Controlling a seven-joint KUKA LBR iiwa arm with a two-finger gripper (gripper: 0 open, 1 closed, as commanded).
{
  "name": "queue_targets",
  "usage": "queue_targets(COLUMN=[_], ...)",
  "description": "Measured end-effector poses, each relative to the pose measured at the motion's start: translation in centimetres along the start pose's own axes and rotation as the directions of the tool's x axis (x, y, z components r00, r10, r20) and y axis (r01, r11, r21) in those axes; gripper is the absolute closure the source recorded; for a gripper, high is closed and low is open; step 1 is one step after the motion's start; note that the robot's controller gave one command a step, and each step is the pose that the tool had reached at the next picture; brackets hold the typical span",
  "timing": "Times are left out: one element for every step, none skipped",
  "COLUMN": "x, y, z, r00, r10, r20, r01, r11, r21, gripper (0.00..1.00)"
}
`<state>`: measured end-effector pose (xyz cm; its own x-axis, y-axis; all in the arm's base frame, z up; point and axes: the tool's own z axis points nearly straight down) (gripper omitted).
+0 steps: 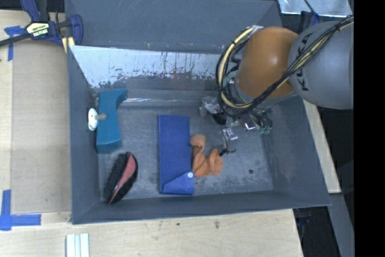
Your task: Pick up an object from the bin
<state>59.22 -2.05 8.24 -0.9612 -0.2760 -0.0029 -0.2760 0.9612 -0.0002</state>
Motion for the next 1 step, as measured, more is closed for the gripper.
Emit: queue_targets(x=[4.14], y=[4.24], z=[0.42], r00=[0.971], r10=[-0.240], r20=[0.001], r01=[0.240], r11=[0.971], r21=[0.001], gripper=[0.00])
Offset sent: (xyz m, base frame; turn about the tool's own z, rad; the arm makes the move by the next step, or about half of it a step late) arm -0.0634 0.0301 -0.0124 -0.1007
